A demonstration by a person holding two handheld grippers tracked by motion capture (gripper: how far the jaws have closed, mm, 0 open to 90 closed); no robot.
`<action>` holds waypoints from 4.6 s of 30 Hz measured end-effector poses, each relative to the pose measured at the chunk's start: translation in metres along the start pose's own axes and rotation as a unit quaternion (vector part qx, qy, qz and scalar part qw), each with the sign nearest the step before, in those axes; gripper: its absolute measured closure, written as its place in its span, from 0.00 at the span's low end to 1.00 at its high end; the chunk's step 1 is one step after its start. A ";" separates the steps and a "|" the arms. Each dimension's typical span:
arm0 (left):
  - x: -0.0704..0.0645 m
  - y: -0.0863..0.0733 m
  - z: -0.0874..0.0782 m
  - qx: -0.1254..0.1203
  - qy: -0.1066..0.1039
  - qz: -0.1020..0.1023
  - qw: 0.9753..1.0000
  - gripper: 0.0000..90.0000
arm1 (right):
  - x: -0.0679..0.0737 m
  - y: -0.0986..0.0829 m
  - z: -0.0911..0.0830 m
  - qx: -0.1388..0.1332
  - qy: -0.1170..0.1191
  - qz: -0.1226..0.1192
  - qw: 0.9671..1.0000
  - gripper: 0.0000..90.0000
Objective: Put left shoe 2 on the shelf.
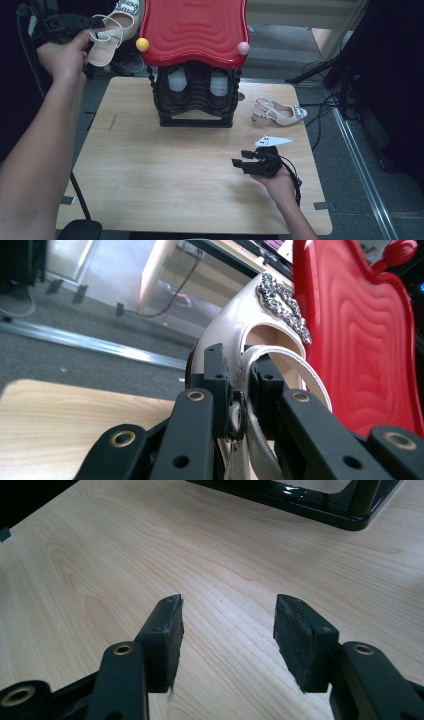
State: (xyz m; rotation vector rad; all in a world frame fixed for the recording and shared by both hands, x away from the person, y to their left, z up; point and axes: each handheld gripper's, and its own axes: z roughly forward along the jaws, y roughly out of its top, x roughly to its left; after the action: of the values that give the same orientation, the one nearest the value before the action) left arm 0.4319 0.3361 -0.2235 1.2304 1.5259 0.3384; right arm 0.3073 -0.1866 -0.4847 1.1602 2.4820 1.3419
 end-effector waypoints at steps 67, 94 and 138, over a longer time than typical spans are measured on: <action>-0.115 -0.007 0.046 0.038 -0.079 0.101 0.991 0.63 | -0.001 -0.002 -0.004 0.000 -0.001 -0.003 1.000 0.52; -0.039 -0.023 0.015 0.054 -0.052 0.118 0.990 0.56 | -0.003 -0.002 -0.006 -0.005 -0.006 0.000 1.000 0.52; 0.058 -0.186 0.048 0.131 -0.040 0.098 0.986 0.53 | -0.006 -0.002 -0.004 0.003 -0.008 0.005 1.000 0.52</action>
State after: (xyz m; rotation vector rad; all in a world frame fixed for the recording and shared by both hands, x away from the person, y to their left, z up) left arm 0.3847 0.2873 -0.4120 1.5891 1.4144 0.2180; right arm 0.3085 -0.1934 -0.4857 1.1812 2.4742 1.3245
